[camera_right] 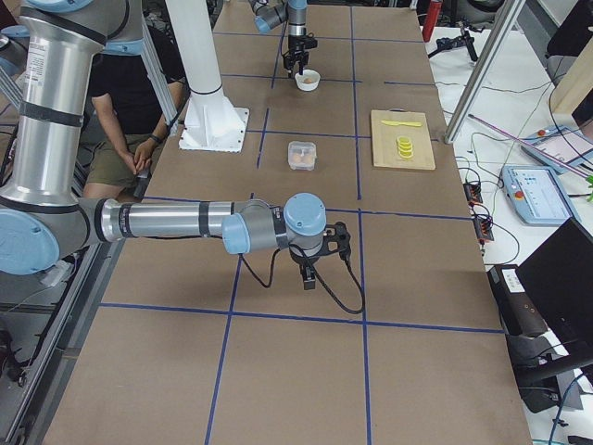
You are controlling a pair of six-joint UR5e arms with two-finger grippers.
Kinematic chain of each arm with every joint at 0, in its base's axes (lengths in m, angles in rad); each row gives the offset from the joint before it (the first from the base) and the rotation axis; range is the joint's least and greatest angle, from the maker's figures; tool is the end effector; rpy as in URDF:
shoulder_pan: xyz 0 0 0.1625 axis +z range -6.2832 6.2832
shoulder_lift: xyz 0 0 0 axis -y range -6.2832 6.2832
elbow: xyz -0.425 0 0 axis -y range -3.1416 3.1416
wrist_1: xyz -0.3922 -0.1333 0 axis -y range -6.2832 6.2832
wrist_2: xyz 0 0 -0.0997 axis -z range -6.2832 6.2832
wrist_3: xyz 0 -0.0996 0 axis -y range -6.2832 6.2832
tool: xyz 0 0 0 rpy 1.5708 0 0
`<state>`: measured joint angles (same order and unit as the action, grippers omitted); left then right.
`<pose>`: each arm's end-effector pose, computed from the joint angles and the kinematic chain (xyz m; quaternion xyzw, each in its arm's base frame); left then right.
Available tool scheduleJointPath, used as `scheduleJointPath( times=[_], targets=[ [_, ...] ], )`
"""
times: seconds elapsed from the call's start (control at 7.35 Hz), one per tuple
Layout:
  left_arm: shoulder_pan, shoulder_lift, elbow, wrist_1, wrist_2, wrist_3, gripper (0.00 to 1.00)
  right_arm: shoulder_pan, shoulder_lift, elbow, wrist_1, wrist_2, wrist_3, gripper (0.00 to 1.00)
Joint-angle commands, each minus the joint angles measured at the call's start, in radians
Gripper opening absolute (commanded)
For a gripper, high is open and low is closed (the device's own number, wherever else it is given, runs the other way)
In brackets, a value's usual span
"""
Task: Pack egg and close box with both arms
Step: 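Move the left gripper down over the brown egg in the white bowl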
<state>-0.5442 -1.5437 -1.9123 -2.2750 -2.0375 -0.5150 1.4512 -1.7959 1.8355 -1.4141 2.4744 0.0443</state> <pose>0.3730 -0.3291 0.4278 0.1996 0.4753 0.3240 0.7933 0.0061 -0.4105 0.6023 0.0523 -0.4402 -0.0765 0.8931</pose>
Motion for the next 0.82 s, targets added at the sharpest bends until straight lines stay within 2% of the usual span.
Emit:
scheduleJointPath(
  times=[0.0, 0.27, 0.54, 0.68],
  targets=[
    [-0.013, -0.004, -0.007, 0.003, 0.005, 0.045, 0.68, 0.0, 0.0, -0.001, 0.0, 0.0, 0.0, 1.0],
    [-0.052, -0.006, -0.007, 0.002, 0.005, 0.05, 0.68, 0.0, 0.0, -0.001, 0.0, 0.0, 0.0, 1.0],
    [-0.051, -0.019, 0.027, 0.002, 0.087, 0.102, 0.68, 0.0, 0.0, -0.001, 0.0, 0.0, 0.0, 1.0],
    [-0.049, -0.05, 0.045, 0.003, 0.089, 0.101, 0.68, 0.0, 0.0, -0.002, 0.0, 0.0, 0.0, 1.0]
  ],
)
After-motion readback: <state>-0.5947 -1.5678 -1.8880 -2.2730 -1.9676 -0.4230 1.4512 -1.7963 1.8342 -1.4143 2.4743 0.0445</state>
